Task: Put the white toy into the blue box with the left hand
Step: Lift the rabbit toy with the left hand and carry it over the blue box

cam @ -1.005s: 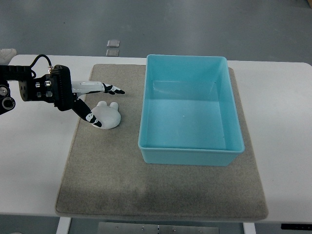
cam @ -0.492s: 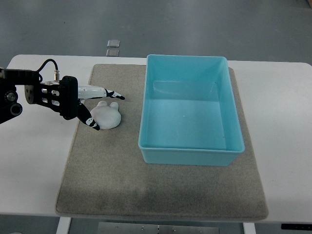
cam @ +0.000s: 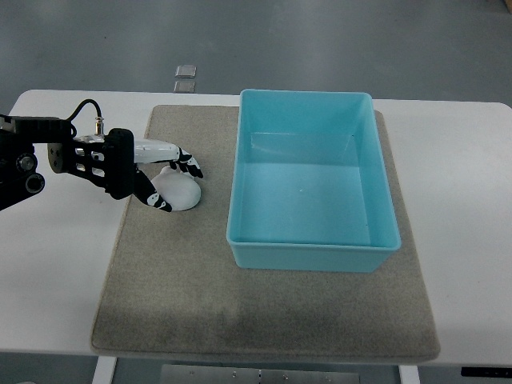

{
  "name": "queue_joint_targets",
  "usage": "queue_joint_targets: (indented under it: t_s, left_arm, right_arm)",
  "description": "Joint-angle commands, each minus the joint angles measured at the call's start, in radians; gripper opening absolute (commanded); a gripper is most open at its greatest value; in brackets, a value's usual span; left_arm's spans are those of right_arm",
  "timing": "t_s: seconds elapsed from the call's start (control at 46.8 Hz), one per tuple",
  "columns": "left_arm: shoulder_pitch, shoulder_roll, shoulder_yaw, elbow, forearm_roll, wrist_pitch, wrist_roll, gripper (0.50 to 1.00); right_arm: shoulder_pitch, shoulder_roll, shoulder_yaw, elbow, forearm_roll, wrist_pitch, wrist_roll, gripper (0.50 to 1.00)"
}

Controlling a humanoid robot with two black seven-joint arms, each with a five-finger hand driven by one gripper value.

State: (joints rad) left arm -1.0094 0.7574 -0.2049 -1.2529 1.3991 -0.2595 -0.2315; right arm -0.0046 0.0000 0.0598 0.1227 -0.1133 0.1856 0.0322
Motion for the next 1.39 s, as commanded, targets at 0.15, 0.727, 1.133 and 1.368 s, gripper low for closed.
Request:
queue_joint_targets:
  t_s: [0.15,0.727,1.133,1.368]
  left_arm:
    - [0.000,0.002,-0.002,0.000,-0.002,0.016,0.000,0.500]
    - [-0.018,0.008,-0.064,0.000,-0.003,0.022,0.000,0.500]
    - [-0.061,-0.001,-0.122,0.000,-0.006,0.088,0.000,0.500]
    - [-0.064,-0.039,-0.122,-0.002,-0.012,0.152,0.000,0.500]
  right_arm:
    - [0.000,0.000,0.000,0.000,0.000,0.000,0.000,0.936]
    - [0.000,0.000,0.000,0.000,0.000,0.000,0.000,0.936]
    - [0.000,0.000,0.000,0.000,0.001,0.000,0.000,0.936]
    - [0.000,0.000,0.000,0.000,0.000,0.000,0.000,0.936]
